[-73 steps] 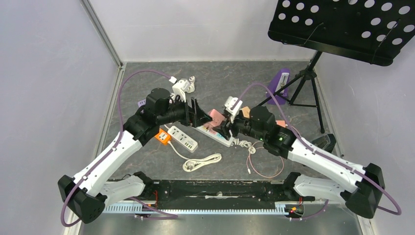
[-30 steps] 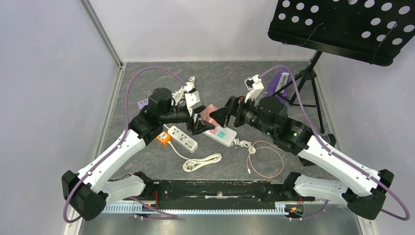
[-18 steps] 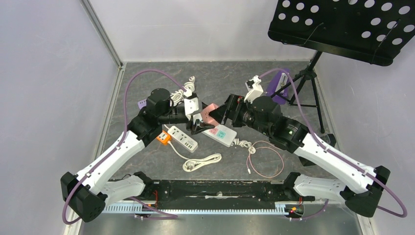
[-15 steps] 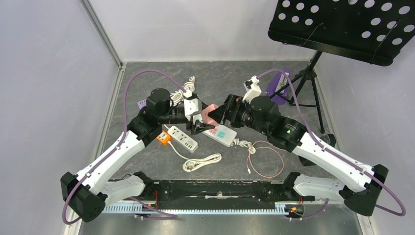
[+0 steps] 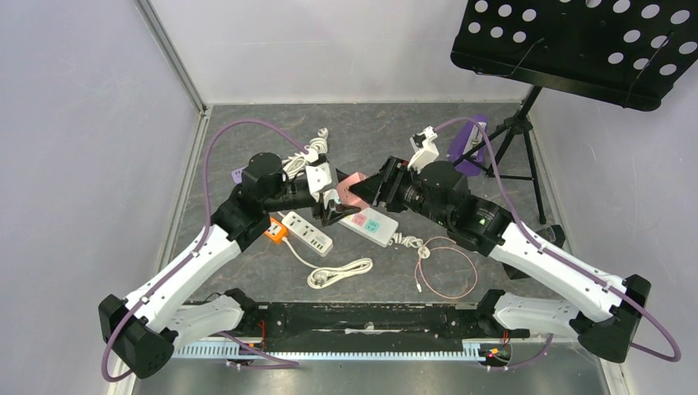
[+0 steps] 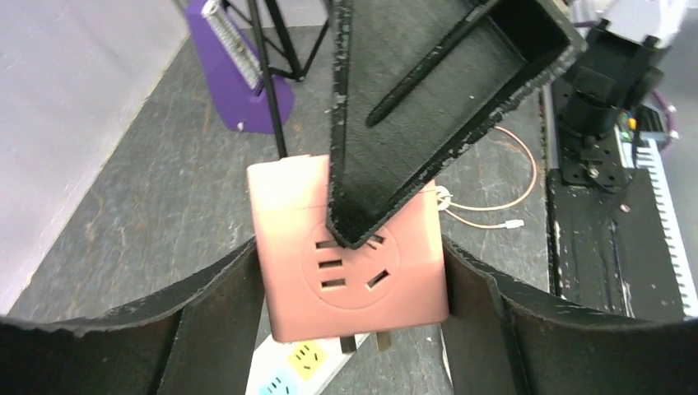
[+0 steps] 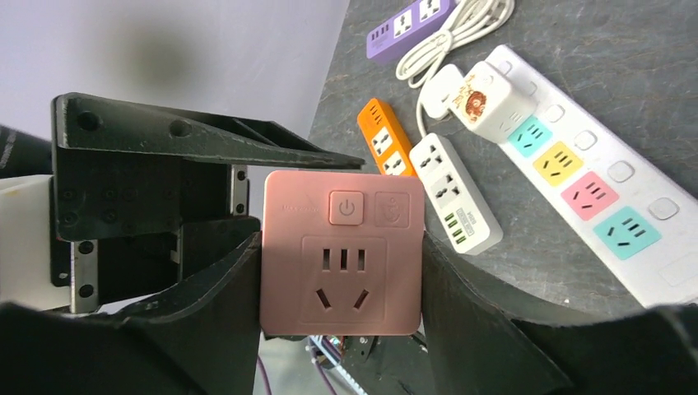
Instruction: Insert the plug
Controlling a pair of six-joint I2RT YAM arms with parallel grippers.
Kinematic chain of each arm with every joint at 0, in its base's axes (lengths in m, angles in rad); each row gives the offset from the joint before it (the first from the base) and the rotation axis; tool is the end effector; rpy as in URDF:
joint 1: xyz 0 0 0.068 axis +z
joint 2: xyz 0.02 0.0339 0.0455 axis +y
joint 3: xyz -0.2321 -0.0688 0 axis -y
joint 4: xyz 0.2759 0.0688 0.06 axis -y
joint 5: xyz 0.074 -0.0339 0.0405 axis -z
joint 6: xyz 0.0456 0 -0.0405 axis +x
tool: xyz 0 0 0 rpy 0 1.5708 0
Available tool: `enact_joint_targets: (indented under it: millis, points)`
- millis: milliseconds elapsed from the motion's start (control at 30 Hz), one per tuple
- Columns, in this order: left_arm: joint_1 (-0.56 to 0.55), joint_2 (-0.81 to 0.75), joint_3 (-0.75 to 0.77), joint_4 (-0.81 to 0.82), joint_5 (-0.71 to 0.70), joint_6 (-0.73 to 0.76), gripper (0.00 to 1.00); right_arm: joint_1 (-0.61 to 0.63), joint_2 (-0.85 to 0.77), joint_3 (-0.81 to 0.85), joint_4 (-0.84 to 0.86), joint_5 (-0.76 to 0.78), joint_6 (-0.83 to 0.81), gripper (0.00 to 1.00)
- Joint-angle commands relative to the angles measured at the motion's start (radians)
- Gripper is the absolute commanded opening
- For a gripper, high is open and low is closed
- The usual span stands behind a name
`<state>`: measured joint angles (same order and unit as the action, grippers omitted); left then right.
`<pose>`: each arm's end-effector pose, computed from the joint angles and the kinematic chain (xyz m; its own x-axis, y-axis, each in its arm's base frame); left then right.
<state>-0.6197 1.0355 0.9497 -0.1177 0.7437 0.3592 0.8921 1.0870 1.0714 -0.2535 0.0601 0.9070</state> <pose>0.2157 -0.1918 0.3275 0.1860 0.1851 -0.9650 0.9633 0.1591 0.2162 0.1930 0.2350 0.3429 -0.6862 0.4016 -0.6065 -0.3249 0.5769 0.7495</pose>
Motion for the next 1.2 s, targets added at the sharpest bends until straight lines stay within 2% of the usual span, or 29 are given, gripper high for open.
enact_joint_targets:
  millis: [0,167,367,500,633,833,1000,1100,1167]
  points:
    - [-0.003,-0.051,-0.017,0.095,-0.247,-0.151,0.77,0.004,0.007,0.028,0.008,0.126,-0.042,0.00]
    - [-0.004,-0.105,0.026,-0.101,-0.516,-0.308,0.79,0.006,0.025,0.001,-0.075,0.354,-0.068,0.00]
    - [-0.003,-0.230,0.006,-0.236,-0.724,-0.425,0.80,0.056,0.154,-0.001,-0.090,0.518,-0.062,0.00]
    - [-0.003,-0.317,-0.031,-0.267,-0.865,-0.481,0.80,0.118,0.290,0.079,-0.165,0.645,0.012,0.00]
    - [-0.003,-0.375,-0.065,-0.294,-0.940,-0.518,0.81,0.193,0.438,0.209,-0.295,0.822,0.127,0.00]
    - [-0.003,-0.391,-0.050,-0.358,-1.113,-0.582,0.82,0.235,0.639,0.382,-0.393,0.886,0.250,0.00]
    - [-0.003,-0.406,-0.044,-0.391,-1.348,-0.641,0.82,0.238,0.786,0.555,-0.545,0.879,0.365,0.00]
    - [-0.003,-0.415,-0.034,-0.428,-1.473,-0.717,0.80,0.245,0.835,0.599,-0.576,0.876,0.386,0.00]
    - [-0.002,-0.411,-0.017,-0.463,-1.503,-0.735,0.78,0.245,0.854,0.608,-0.600,0.881,0.407,0.00]
